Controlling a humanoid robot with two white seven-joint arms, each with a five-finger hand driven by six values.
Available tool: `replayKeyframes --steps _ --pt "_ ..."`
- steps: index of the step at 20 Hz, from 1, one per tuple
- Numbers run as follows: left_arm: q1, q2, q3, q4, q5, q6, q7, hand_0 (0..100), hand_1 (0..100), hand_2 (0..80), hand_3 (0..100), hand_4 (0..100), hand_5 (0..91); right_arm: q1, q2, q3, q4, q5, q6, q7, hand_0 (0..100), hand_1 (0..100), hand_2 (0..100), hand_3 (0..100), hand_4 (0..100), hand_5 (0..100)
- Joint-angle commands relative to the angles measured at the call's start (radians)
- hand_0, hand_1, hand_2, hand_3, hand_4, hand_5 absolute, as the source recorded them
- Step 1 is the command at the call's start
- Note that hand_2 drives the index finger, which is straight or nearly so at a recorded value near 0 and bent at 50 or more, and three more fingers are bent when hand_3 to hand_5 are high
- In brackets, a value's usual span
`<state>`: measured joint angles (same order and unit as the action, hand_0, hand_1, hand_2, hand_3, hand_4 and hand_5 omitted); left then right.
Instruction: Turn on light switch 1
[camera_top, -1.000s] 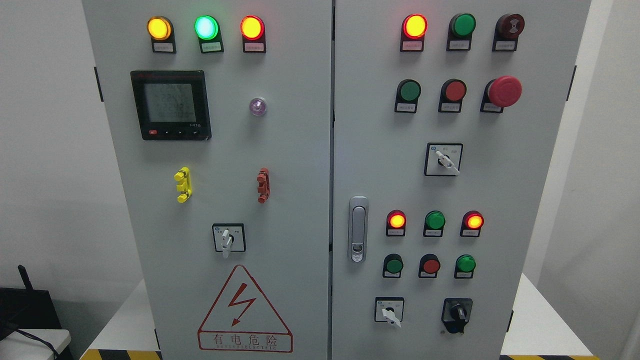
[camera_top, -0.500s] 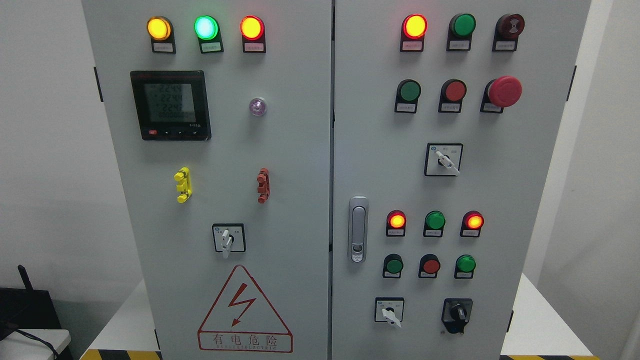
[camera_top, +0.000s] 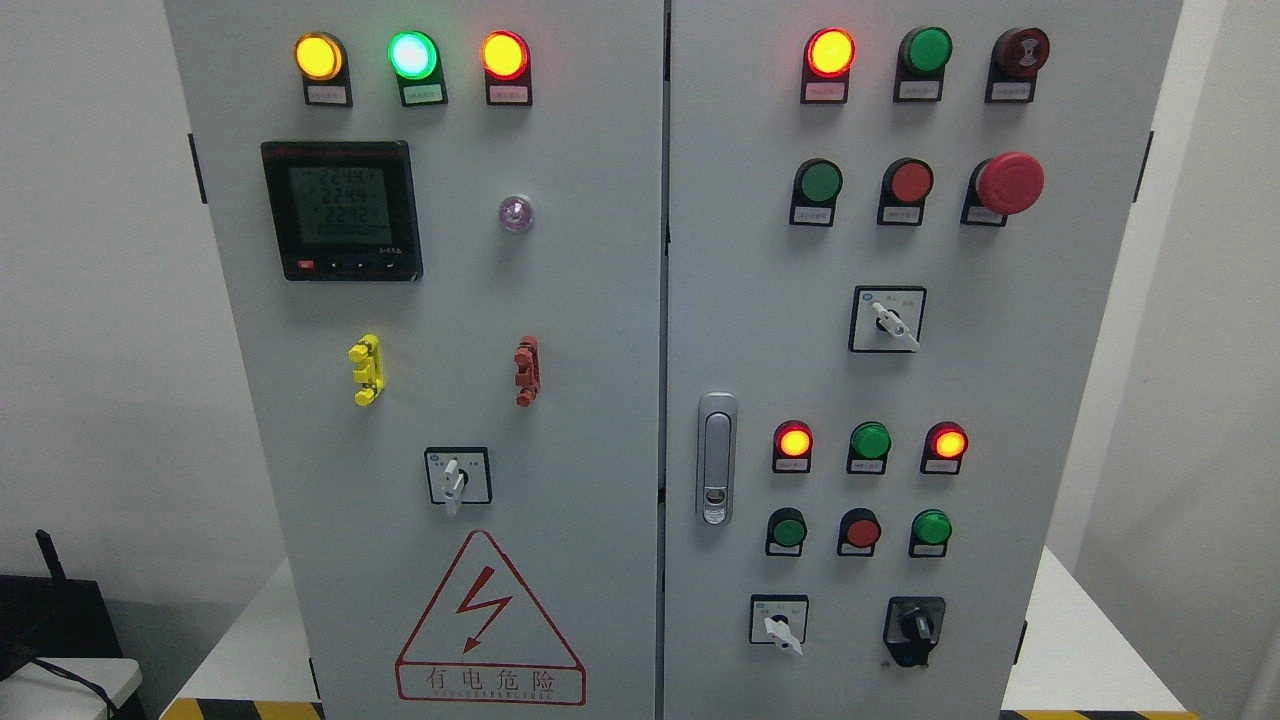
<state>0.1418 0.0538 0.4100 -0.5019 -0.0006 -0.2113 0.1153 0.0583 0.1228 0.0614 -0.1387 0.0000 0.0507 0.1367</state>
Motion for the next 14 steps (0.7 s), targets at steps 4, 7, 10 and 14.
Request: replayKeyframes --steps 4,7,10,14 --pt "0.004 0.028 0.228 -0.639 -0.029 -0.019 0.0 41 0 0.0 27 35 10.5 0.0 0.0 0.0 0.001 -0.018 0.0 0.0 12 39 0 0 0 0" --pt "-0.008 0.008 0.244 -0.753 -0.029 -0.019 -0.003 41 0 2.2 32 41 12.9 0.0 0.0 0.0 -0.001 -0.018 0.0 0.0 12 39 0 0 0 0" --pt "-0.027 0.0 0.243 -0.851 -0.03 -0.02 -0.006 41 0 10.4 40 49 18.8 0.0 0.0 0.0 -0.001 -0.017 0.0 0.001 12 39 0 0 0 0" --pt "-0.056 -0.017 0.234 -0.981 -0.032 -0.022 -0.009 39 0 25.9 48 61 34.4 0.0 0.0 0.0 -0.001 -0.017 0.0 0.0 12 39 0 0 0 0"
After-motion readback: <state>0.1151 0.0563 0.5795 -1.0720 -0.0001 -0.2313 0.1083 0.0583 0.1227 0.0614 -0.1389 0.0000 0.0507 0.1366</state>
